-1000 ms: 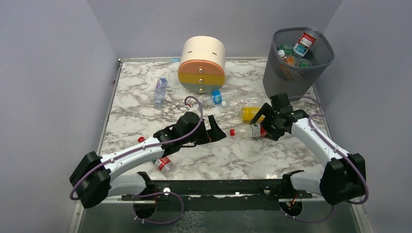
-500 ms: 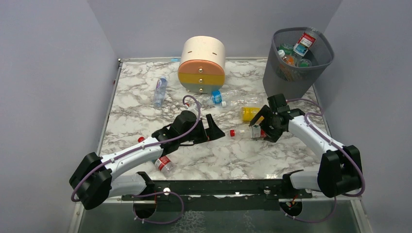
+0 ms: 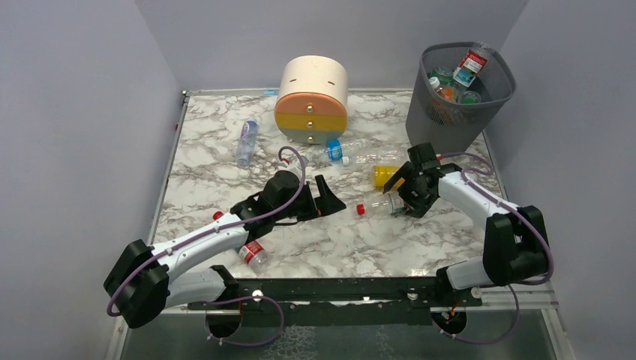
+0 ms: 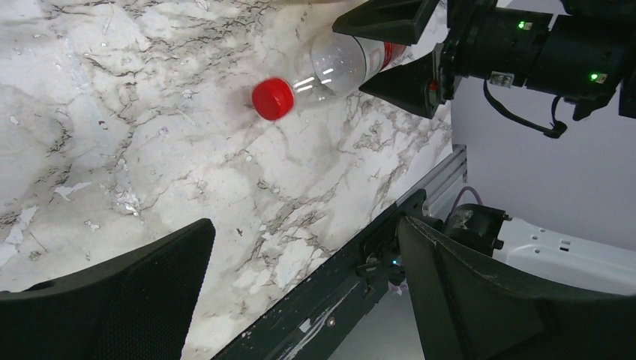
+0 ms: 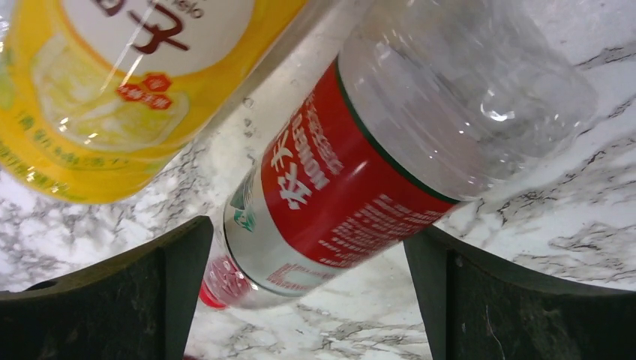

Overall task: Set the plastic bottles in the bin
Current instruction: Pick up the plastic bottle at the center of the board.

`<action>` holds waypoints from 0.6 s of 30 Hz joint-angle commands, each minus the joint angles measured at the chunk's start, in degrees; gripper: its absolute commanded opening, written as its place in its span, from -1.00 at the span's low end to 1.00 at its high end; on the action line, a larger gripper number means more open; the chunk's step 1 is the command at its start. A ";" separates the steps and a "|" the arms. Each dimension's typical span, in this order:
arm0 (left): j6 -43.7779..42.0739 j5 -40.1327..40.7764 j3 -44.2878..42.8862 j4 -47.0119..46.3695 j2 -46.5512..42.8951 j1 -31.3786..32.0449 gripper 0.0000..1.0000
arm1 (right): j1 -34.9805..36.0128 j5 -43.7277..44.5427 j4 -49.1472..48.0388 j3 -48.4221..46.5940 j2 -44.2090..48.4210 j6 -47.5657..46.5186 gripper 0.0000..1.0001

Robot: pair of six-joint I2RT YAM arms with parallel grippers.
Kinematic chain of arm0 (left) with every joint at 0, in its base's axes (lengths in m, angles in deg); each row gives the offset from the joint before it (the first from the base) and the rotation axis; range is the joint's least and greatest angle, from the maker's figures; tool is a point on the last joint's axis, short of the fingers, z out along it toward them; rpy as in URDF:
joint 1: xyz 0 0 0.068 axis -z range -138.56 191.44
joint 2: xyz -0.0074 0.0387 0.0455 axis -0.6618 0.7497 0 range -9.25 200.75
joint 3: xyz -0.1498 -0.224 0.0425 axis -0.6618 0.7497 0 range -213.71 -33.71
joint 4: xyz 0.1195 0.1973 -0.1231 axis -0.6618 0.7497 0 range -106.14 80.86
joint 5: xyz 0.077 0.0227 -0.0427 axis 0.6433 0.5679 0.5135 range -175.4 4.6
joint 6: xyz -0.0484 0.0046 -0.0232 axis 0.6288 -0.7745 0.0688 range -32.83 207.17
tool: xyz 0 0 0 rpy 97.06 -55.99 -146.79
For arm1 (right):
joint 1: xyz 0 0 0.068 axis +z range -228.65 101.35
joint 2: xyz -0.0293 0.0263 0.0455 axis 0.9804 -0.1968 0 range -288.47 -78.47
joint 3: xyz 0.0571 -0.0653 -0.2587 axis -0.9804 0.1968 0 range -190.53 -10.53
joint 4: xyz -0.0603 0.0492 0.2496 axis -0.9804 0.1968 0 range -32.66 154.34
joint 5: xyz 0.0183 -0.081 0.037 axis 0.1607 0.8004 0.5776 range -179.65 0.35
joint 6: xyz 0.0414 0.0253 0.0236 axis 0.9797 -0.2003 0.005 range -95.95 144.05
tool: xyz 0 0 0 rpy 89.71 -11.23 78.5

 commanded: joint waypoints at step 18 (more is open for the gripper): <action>-0.10 -1.28 0.17 -1.13 -1.21 -1.17 0.98 | 0.57 4.87 -2.43 4.32 5.41 -3.46 0.45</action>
